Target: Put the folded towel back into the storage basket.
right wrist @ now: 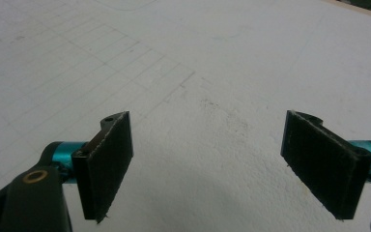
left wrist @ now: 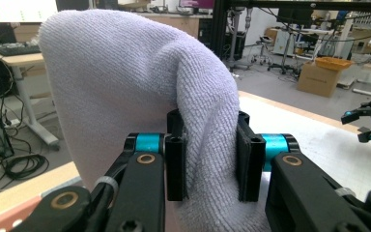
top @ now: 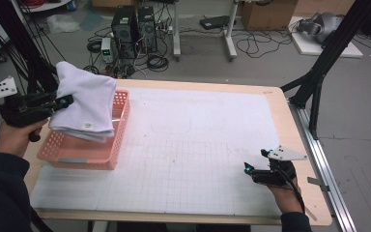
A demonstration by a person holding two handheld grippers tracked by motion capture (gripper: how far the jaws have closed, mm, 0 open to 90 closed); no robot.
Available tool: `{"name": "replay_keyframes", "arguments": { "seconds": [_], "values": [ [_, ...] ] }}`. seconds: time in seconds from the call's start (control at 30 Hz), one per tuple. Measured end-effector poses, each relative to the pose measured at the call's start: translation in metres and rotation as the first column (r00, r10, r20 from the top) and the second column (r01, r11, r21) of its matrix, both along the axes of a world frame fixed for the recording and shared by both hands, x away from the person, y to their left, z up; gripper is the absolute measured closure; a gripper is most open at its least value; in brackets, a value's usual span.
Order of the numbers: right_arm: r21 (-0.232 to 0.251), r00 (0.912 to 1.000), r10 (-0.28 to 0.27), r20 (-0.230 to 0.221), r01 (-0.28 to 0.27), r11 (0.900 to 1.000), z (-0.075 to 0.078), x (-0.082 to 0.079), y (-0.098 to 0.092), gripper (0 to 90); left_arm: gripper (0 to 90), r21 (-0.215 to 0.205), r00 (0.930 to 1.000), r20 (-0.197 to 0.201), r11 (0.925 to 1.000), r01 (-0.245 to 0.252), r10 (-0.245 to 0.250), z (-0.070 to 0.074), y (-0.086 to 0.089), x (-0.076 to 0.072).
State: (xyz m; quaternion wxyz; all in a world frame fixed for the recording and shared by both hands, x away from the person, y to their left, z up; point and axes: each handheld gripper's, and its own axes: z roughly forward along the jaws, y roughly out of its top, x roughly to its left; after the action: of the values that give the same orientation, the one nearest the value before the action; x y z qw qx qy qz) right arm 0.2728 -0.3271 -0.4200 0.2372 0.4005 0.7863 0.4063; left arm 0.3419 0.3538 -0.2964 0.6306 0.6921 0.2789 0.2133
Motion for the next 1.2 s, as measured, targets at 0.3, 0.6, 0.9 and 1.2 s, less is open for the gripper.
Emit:
{"name": "replay_keyframes", "arguments": {
  "seconds": [0.3, 0.6, 0.9, 1.2],
  "values": [
    [-0.011, 1.0000, 0.005, -0.005, -0.005, 1.000, -0.001, 0.001, 0.004, 17.4, 70.8, -0.016, 0.9982, -0.055, 0.9997, 0.021, -0.022, -0.024, 0.003, 0.008],
    [-0.020, 0.9999, 0.011, -0.006, -0.011, 1.000, -0.001, 0.001, 0.006, 17.4, 70.1, 0.020, 0.9906, -0.132, 0.9991, 0.036, -0.034, -0.040, -0.007, 0.030],
    [-0.023, 0.9999, 0.009, -0.005, -0.009, 1.000, -0.001, 0.000, 0.006, 17.4, 70.1, 0.023, 0.9821, -0.188, 0.9997, 0.005, 0.000, -0.057, 0.003, 0.039],
    [-0.026, 0.9999, 0.012, -0.007, -0.012, 1.000, -0.001, 0.000, 0.008, 17.4, 70.1, 0.051, 0.9680, -0.247, 0.9981, -0.034, 0.045, -0.070, 0.011, 0.040]
  ]
}}
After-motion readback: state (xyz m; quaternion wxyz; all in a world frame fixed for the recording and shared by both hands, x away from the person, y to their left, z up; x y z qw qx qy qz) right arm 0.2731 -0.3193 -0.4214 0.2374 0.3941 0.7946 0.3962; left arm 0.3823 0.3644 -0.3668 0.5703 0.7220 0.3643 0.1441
